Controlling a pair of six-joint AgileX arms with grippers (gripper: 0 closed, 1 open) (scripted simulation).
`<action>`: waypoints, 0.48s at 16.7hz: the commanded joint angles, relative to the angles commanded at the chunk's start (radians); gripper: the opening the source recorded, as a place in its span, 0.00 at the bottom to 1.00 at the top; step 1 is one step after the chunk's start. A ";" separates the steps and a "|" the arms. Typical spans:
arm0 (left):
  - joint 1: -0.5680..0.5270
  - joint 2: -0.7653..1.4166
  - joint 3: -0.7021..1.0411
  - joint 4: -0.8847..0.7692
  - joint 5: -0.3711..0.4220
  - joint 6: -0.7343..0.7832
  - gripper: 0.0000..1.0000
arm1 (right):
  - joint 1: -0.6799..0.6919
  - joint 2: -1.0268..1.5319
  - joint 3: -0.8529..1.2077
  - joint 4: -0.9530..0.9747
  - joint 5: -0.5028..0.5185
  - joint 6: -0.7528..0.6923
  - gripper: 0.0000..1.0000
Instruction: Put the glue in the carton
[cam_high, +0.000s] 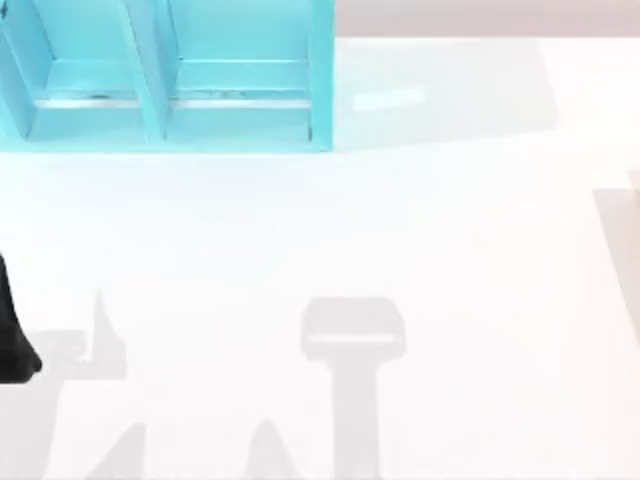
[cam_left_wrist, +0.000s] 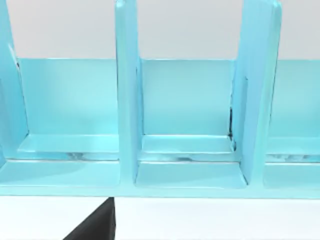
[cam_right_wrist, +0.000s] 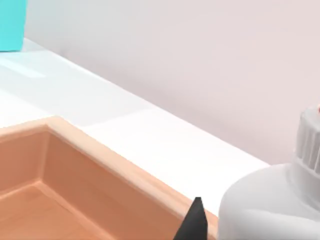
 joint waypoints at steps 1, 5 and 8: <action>0.000 0.000 0.000 0.000 0.000 0.000 1.00 | 0.004 -0.001 0.001 0.018 -0.005 -0.002 0.00; 0.000 0.000 0.000 0.000 0.000 0.000 1.00 | 0.007 -0.008 -0.011 0.073 -0.013 -0.011 0.00; 0.000 0.000 0.000 0.000 0.000 0.000 1.00 | 0.009 -0.012 -0.039 0.088 -0.011 -0.017 0.00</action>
